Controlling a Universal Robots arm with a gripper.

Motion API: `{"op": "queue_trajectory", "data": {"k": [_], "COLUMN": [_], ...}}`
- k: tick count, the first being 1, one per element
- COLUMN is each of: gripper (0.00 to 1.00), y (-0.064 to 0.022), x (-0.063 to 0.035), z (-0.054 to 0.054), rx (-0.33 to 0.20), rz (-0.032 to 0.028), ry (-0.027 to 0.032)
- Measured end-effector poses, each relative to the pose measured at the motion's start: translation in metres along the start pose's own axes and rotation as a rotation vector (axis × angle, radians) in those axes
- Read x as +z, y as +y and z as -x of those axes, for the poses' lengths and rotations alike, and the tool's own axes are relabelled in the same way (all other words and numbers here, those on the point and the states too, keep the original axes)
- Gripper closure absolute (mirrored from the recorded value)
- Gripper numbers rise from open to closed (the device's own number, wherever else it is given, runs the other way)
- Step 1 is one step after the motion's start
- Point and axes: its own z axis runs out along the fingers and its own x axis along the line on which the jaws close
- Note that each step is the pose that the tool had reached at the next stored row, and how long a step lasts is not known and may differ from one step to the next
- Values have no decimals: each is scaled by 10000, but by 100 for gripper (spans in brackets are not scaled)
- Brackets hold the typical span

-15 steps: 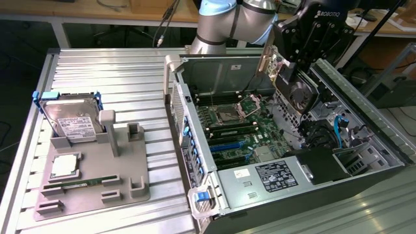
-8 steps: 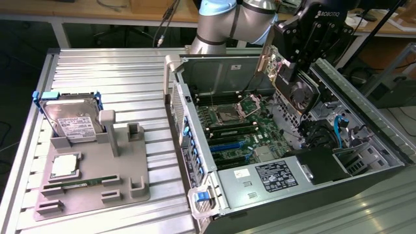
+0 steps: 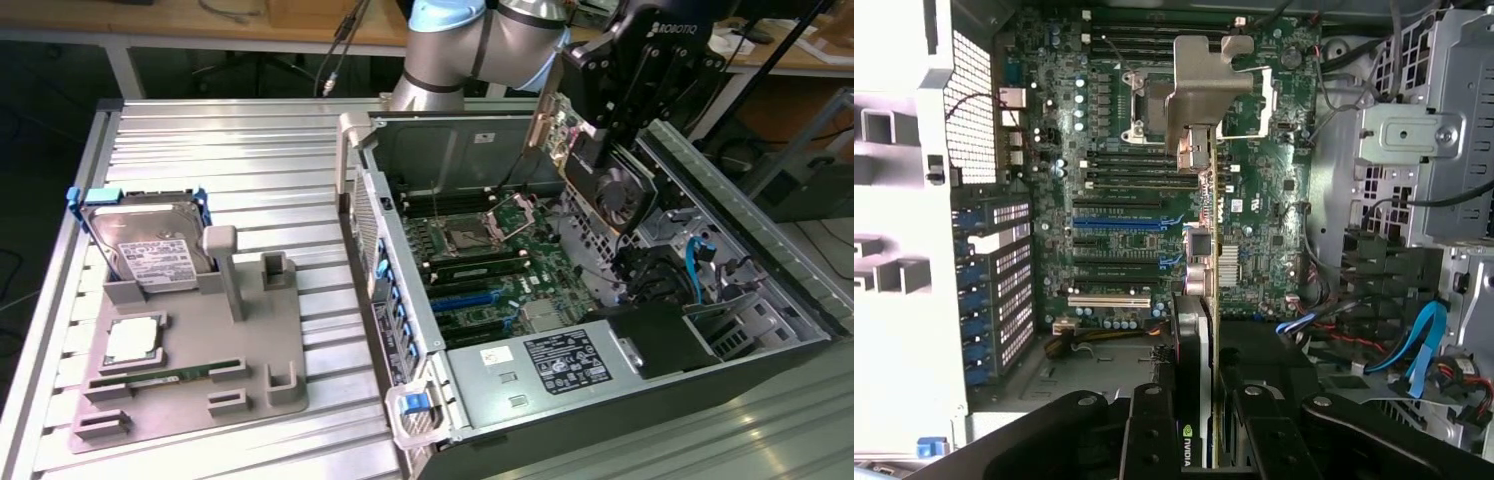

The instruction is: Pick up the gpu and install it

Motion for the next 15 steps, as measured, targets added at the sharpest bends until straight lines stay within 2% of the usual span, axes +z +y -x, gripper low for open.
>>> {"op": "queue_trajectory", "data": {"k": [15], "gripper": [73], "y": [0], "x": [0], "z": [0], "rx": [-375], "rz": [13], "ry": [-39]}}
